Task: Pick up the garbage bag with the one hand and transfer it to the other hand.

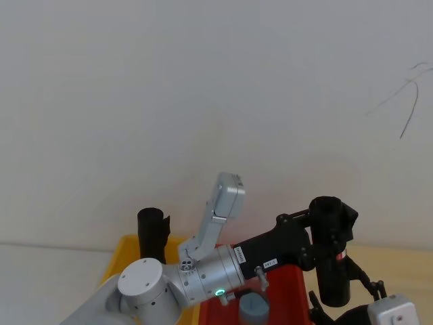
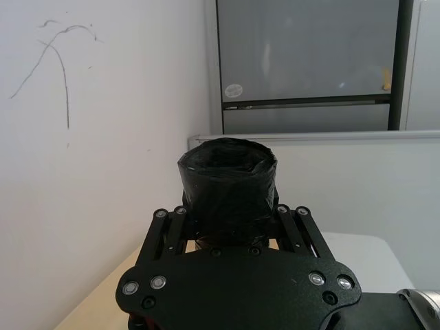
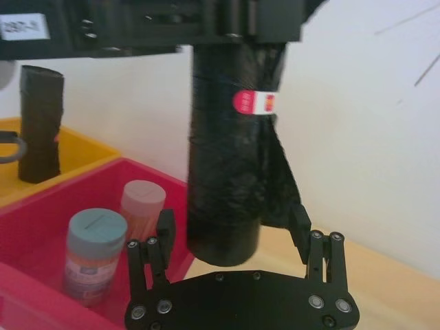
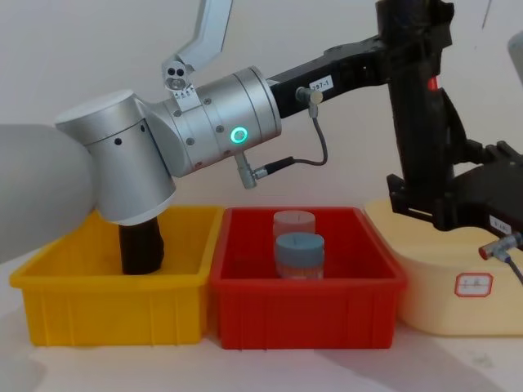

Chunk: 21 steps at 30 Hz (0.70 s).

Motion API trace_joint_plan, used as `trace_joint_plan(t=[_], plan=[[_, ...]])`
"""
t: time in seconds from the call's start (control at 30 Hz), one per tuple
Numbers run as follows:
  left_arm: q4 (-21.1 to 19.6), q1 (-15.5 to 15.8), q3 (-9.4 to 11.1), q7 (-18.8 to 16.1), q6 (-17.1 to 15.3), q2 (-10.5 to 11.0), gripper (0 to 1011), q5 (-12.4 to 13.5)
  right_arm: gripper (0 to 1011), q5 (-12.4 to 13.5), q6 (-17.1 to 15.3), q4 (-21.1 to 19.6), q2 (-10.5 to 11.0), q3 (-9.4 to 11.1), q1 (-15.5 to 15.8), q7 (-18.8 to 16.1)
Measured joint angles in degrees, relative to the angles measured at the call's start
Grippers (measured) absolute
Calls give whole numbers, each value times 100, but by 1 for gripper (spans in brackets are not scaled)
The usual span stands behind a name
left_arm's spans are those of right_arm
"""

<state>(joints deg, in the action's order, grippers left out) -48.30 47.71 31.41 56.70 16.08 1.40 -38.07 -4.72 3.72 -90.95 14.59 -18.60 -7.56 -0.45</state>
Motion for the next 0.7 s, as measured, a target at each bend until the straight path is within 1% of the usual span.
trace_joint_plan(t=[0.2,0.4,0.7], plan=[[-41,-28,4,-62,-35,44,503,-29,1000,41,-65,79,-67,91,-47,25],[-55,-44,12,-115,-66,79,503,-59,1000,119,-99,266,-130,224,-188,16],[-41,-55,12,-156,-89,104,503,-110,1001,250,-94,433,-147,356,-280,-153]])
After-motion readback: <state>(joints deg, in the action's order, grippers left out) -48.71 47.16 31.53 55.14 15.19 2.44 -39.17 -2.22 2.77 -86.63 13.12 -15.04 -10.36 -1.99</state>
